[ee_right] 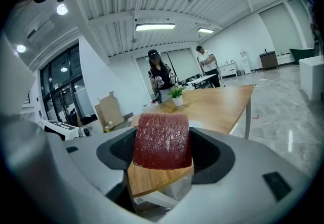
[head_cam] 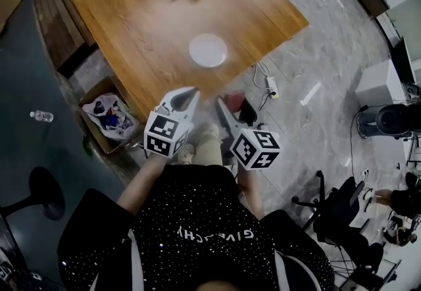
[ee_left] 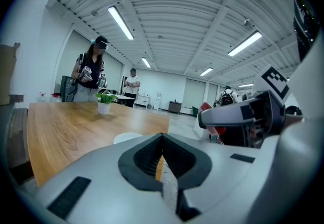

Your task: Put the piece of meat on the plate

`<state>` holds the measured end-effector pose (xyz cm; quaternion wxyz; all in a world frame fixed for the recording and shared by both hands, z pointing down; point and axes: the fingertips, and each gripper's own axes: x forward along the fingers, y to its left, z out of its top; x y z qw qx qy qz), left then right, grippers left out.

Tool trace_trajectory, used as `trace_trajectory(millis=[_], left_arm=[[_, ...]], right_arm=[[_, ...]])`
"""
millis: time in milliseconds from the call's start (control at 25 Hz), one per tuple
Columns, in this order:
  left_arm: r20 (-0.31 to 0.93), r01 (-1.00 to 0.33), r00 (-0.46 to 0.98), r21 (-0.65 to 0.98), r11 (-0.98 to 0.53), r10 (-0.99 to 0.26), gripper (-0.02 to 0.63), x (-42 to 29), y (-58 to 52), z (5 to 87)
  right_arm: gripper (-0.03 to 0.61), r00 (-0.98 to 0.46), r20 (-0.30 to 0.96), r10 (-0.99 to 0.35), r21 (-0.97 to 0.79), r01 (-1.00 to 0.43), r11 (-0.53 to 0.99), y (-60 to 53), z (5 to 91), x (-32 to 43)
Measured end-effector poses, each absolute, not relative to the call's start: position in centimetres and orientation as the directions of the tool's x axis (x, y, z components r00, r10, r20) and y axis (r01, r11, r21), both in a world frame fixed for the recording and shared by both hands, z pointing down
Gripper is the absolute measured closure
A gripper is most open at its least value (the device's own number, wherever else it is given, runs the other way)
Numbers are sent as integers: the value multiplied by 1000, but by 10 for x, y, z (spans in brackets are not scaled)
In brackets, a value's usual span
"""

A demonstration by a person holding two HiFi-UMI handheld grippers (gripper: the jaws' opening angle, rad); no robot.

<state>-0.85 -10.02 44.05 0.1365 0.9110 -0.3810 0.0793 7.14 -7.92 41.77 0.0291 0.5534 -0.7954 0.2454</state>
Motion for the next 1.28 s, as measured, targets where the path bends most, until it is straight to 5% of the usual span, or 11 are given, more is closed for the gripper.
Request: trace_trajectory(millis=[1280], left_arm=[[321, -772, 635, 242, -588, -702, 607, 11, -217, 468]], right_arm=[[270, -445, 398, -802, -369, -878, 304, -201, 442, 97]])
